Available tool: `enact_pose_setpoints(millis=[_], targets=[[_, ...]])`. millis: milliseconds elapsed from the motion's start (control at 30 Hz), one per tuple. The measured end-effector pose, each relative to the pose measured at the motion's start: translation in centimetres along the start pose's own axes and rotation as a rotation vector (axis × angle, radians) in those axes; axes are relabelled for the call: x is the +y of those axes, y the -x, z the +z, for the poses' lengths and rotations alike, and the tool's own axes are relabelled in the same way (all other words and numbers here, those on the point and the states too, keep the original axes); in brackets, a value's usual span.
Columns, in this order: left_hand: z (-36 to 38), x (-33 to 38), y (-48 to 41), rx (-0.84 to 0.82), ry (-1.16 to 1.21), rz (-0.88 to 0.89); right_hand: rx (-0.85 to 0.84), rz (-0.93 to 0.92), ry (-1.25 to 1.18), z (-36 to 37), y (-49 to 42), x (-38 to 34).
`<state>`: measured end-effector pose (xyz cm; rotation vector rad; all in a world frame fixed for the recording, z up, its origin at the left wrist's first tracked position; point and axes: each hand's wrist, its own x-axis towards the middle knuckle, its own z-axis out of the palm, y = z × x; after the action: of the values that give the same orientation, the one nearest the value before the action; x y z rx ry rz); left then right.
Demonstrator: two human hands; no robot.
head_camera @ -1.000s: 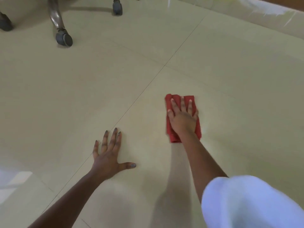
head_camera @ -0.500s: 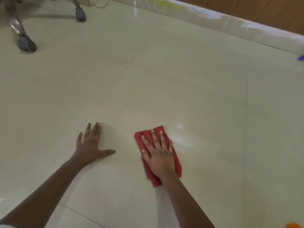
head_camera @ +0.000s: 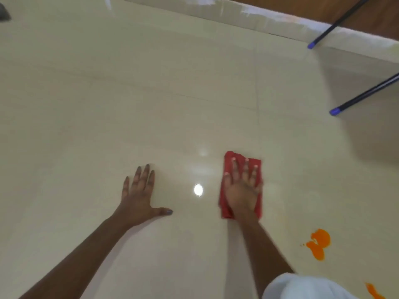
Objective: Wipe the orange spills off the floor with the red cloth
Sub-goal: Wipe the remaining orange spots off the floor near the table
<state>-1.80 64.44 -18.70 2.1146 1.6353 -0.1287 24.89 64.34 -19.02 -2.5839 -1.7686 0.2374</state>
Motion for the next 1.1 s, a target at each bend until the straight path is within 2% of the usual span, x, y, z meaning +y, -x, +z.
enact_pose_setpoints(millis=[33,100,167,300,367,433,500,567,633,700,767,833,900,967,1033,1100], targets=[[-0.1,0.9,0.0,-0.015,0.022,0.007,0.037,-0.087,-0.021,0.3,1.8,-1.2],[0.5,2.8,-0.3,-0.030,0.022,0.092,-0.015,-0.327,-0.009,1.1,6.6,-2.8],[1.0,4.5,-0.9,-0.055,-0.024,0.206,-0.065,-0.406,-0.025,1.3,9.3,-1.6],[0.4,6.7,-3.9,-0.052,-0.079,0.268,0.028,-0.116,0.006,0.6,4.4,7.0],[-0.2,7.9,-6.0,-0.060,-0.124,0.287,-0.014,0.026,0.035,-0.8,-0.1,11.1],[-0.3,8.8,-7.8,-0.093,-0.161,0.280,-0.067,0.108,0.023,-1.6,-4.4,12.4],[-0.2,9.1,-8.8,-0.113,-0.177,0.265,-0.049,0.193,-0.036,-1.8,-7.4,10.6],[0.0,9.2,-8.8,-0.130,-0.188,0.263,-0.057,0.102,-0.032,-1.5,-7.7,7.2],[0.1,9.1,-8.7,-0.142,-0.177,0.252,-0.049,-0.146,-0.047,-0.4,-4.9,3.9],[0.1,9.3,-8.8,-0.140,-0.167,0.244,-0.050,-0.289,-0.055,0.3,-1.0,3.6],[0.0,9.3,-8.9,-0.083,-0.168,0.255,0.010,-0.247,-0.061,0.0,-0.3,6.3],[0.2,9.3,-8.8,-0.045,-0.182,0.269,0.051,-0.100,-0.009,-0.7,-3.7,10.4],[0.5,9.3,-8.7,-0.046,-0.203,0.270,-0.028,0.084,0.003,-2.2,-9.1,13.0],[0.5,9.3,-8.9,-0.043,-0.221,0.254,-0.063,0.173,-0.058,-3.0,-14.3,11.4],[0.7,9.1,-9.1,-0.048,-0.225,0.239,-0.069,0.096,-0.076,-2.7,-16.9,6.8],[0.7,9.2,-9.3,-0.056,-0.218,0.243,-0.102,-0.120,-0.065,-1.9,-15.6,1.9]])
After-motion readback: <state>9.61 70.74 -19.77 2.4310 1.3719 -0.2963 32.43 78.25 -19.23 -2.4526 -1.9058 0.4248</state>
